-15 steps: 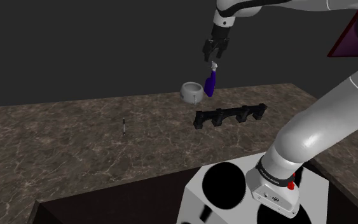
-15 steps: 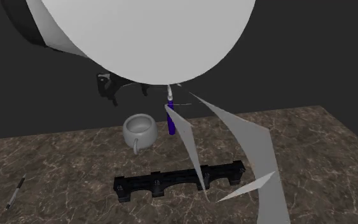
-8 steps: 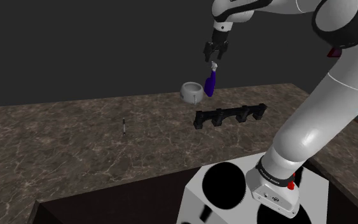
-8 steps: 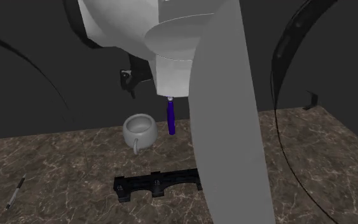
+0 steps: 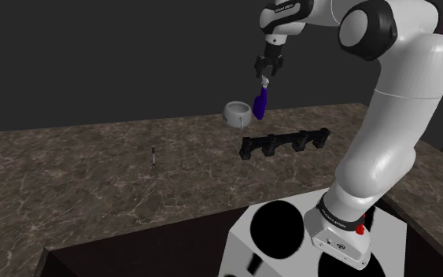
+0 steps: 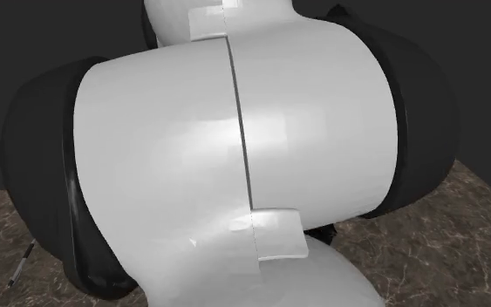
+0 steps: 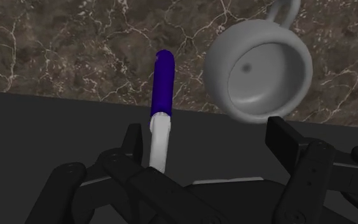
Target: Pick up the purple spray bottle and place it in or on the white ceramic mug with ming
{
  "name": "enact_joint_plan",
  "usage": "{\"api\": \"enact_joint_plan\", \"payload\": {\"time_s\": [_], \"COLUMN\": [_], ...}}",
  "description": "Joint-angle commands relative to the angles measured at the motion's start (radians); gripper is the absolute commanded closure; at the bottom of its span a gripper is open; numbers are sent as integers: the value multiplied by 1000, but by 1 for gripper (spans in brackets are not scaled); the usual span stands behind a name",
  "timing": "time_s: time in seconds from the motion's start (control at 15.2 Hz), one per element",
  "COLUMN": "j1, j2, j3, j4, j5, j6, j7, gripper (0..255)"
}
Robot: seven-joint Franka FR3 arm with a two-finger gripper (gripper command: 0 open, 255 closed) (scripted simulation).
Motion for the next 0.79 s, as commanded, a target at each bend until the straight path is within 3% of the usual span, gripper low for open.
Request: {"api": "enact_joint_plan", "payload": {"time_s": [0.0, 0.13, 0.73], "j1": [-28, -45, -46], "j2": [67, 108, 135], "j3": [-12, -17, -12], "j4": [68, 110, 46], "j5": [24, 37, 48], "j6": [-10, -18, 72], "j7": [-12, -16, -23], "gripper": [0, 0, 0]}}
